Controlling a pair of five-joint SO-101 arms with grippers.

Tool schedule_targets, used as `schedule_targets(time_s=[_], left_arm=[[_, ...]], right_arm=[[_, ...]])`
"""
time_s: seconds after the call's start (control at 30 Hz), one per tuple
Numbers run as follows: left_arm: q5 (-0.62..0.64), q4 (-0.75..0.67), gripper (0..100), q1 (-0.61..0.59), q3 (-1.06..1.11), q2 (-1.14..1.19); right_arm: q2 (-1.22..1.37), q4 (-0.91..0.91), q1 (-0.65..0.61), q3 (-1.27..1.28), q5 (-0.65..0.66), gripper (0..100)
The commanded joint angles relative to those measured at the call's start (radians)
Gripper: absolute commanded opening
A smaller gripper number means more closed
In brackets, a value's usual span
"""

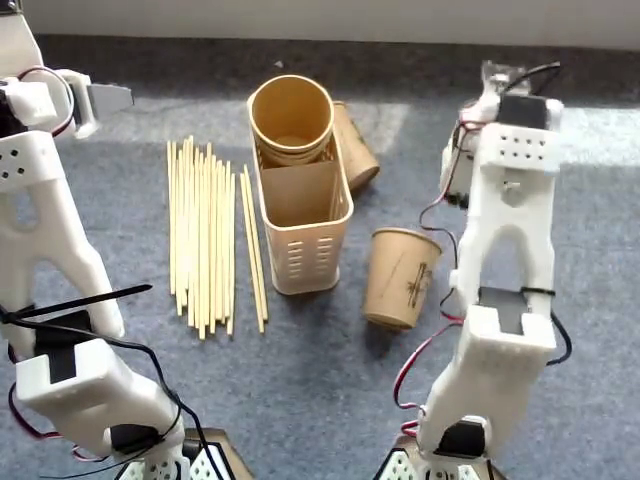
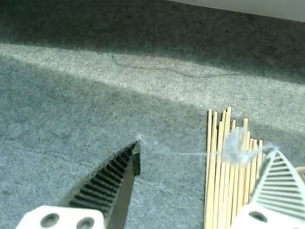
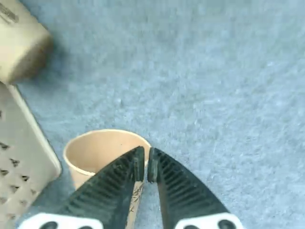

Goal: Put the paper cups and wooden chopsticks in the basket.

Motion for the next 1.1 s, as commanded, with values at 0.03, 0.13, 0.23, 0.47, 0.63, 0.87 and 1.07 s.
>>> schedule_targets(time_s=[0.03,0.13,0.23,0.47,0.63,0.87,1.07], left_arm=[[-0.002,-0.018,40,0.019,-0.004,-0.035],[-0.002,-0.018,40,0.019,-0.004,-0.035],[-0.002,-0.018,40,0.019,-0.004,-0.035],[0.002,-0.011,40,0.058,-0.001,-0.033],[0.0,-0.02,40,0.062,0.068,-0.035],[0.0,-0.087,40,0.05,0.107,-0.036],[0.0,-0.089,40,0.05,0.108,-0.035]], right_arm=[[-0.337,0.016,0.004,-0.125,0.011,0.6],[-0.409,0.016,0.008,0.007,0.02,1.9],[-0.39,0.015,-0.012,0.248,0.052,10.4],[-0.283,0.008,-0.14,0.397,-0.043,25.5],[-0.197,0.005,-0.113,0.242,-0.106,25.5],[-0.002,0.013,-0.117,0.196,-0.178,25.5],[0.159,0.013,-0.128,0.189,-0.307,25.5]])
